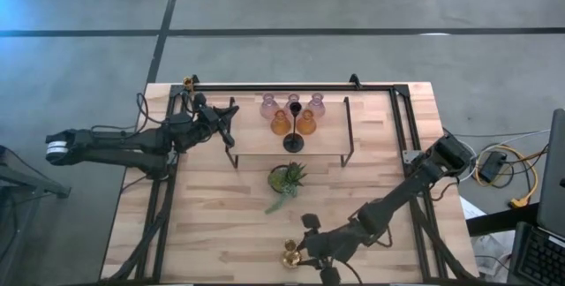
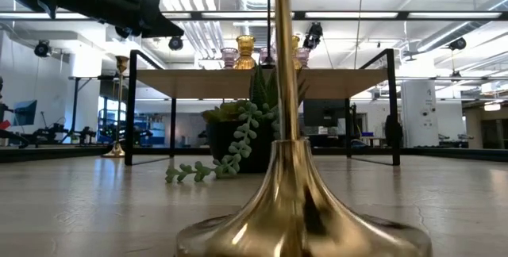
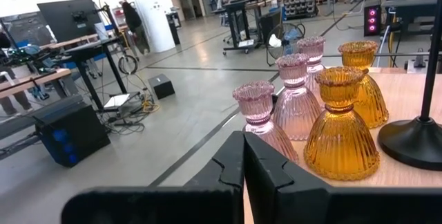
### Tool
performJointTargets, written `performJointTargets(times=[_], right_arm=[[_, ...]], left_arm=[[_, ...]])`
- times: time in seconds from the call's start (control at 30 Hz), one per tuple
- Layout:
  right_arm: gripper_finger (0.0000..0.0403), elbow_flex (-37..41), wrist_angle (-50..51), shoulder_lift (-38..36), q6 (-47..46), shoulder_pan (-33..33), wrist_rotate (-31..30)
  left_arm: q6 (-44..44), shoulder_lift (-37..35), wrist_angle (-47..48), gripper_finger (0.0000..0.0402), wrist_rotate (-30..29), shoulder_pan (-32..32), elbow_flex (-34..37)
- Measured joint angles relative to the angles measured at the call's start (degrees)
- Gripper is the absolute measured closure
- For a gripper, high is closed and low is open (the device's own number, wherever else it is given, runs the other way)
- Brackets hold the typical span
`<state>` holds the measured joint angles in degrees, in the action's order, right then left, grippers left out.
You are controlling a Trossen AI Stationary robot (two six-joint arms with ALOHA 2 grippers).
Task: Pick & Place candle stick holders
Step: Put the bottom gold candle holder on the shelf
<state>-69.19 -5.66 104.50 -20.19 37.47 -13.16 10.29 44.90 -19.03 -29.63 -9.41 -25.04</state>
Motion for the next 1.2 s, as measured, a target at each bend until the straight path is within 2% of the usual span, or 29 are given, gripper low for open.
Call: performJointTargets(times=[0.1,0.47,0.7,1.2], right_arm=[[0.0250,-0.01,1.10,-0.24,-2.36,0.19,0.14],[0.0256,-0.01,1.83,-0.25,-1.29,0.00,-0.44],[0.0259,0.00,-2.38,-0.12,2.60,-0.17,-2.50],[0.0275,0.04,-4.22,-0.01,2.70,-0.79,-2.65]], left_arm=[[0.01,0.01,0.04,0.0394,0.00,0.00,0.00],[0.01,-0.01,0.24,0.0394,0.00,0.01,0.00],[0.01,-0.01,0.37,0.0394,0.00,0.01,0.00],[0.01,-0.01,0.33,0.0394,0.00,0.00,0.00]])
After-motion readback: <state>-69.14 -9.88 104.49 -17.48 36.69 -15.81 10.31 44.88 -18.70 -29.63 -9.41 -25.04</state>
